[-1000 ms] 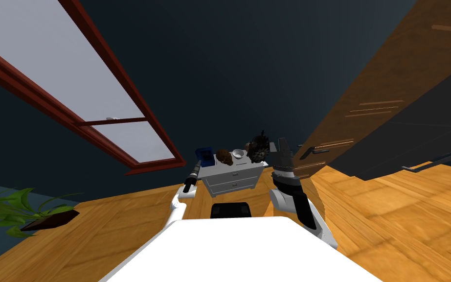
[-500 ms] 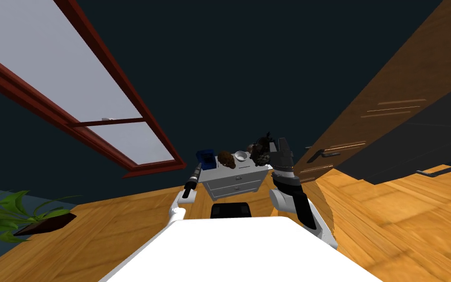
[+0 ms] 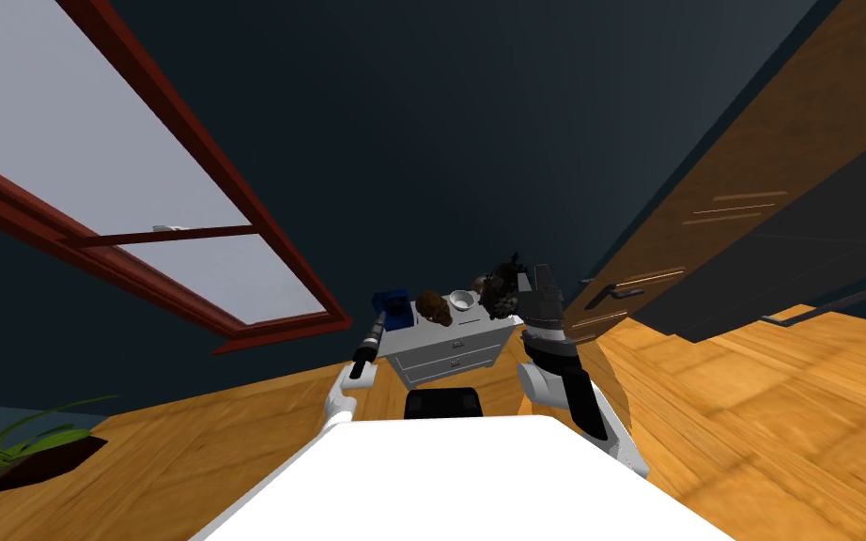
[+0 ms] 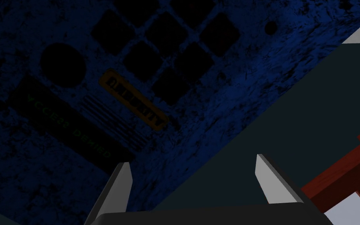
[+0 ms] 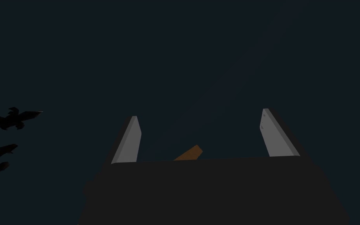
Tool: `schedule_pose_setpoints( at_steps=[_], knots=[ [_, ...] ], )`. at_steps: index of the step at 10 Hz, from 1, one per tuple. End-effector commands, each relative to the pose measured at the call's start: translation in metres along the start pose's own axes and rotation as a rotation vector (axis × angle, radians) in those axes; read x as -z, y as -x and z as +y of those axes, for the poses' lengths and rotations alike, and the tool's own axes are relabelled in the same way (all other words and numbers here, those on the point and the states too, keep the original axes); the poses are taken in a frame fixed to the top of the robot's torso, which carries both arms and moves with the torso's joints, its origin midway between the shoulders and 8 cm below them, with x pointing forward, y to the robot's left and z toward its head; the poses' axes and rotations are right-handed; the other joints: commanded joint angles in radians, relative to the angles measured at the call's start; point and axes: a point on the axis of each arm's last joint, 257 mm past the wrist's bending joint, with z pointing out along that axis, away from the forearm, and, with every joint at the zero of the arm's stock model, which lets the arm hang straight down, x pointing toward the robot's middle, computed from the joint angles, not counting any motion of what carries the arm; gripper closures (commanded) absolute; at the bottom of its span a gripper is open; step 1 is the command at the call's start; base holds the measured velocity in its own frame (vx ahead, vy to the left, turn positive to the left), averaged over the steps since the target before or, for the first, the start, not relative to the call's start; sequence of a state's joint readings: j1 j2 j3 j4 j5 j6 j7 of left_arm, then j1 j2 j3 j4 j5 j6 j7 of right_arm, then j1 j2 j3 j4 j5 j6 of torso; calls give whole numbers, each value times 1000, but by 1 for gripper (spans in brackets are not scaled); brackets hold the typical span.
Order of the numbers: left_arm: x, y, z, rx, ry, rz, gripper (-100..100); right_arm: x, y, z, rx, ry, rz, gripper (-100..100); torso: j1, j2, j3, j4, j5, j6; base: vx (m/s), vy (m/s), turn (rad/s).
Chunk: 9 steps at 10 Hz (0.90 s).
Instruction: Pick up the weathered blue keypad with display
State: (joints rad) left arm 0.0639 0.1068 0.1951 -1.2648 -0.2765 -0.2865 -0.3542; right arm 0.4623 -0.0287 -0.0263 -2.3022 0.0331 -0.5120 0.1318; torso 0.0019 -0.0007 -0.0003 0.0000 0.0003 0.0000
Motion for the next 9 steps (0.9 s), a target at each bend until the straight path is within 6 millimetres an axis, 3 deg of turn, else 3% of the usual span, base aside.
schedule_pose_setpoints(
  at_steps=[1,2,6,7,8,9],
  knots=[
    [0,0,0,0,0,0,-100,0,0,0,0,0,0,0,0,0,0,0,0,0,7,19,-41],
    [-1,1,0,-1,2,-1,100,0,0,0,0,0,0,0,-1,1,0,0,0,-1,0,0,0],
    [0,3,2,-38,2,1,100,0,0,0,0,0,0,0,5,2,2,2,8,-1,0,0,0],
    [0,3,3,-40,3,2,0,0,0,0,0,0,0,0,7,3,3,2,9,-1,0,0,0],
    [2,-5,0,-2,-7,11,100,0,0,0,0,0,0,0,7,3,3,2,9,-1,-8,-15,183],
    [7,-12,-3,-3,-18,26,100,0,0,0,0,0,0,0,6,4,4,3,9,-2,-11,-33,248]
  ],
)
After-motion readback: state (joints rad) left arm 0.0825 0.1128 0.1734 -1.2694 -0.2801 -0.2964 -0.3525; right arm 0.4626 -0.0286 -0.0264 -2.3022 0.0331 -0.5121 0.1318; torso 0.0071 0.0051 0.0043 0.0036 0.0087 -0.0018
